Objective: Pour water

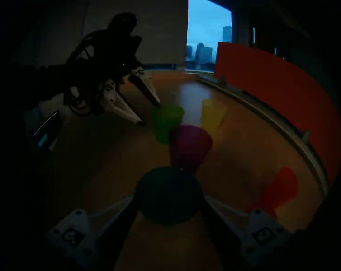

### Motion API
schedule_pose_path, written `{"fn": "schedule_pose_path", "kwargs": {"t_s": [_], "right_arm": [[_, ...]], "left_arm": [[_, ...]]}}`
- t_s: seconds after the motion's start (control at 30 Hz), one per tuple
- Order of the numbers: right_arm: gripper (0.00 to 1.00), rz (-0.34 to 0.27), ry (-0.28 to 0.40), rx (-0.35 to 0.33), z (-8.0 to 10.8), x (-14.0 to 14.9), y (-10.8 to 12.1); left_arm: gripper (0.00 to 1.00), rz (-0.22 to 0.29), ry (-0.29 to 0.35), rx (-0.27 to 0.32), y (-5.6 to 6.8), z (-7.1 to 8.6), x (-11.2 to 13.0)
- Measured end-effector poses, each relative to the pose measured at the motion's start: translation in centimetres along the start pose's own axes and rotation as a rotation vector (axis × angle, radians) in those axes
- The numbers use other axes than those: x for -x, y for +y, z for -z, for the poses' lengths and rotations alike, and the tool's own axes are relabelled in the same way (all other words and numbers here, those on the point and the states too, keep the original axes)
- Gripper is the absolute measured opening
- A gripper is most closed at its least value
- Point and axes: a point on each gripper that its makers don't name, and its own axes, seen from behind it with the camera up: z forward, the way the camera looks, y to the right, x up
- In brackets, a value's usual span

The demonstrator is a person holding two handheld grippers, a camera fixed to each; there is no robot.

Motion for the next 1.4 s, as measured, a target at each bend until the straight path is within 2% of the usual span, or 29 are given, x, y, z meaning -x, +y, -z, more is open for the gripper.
{"fn": "schedule_pose_path", "kwargs": {"t_s": [0.5, 1.07, 1.4], "right_arm": [[0.99, 0.007, -0.006, 0.020, 1.1, 0.8, -0.3], [0.99, -0.023, -0.022, 0.081, 5.8, 3.5, 0.1], [0.99, -0.051, -0.015, 0.117, 7.5, 4.5, 0.4]], "left_arm": [[0.87, -0.009, -0.016, -0.012, 0.3, 0.8, 0.5], [0.87, -0.001, -0.010, -0.037, 0.5, 2.5, 1.3], [0.88, 0.024, -0.009, -0.062, 0.3, 3.5, 1.9]]}}
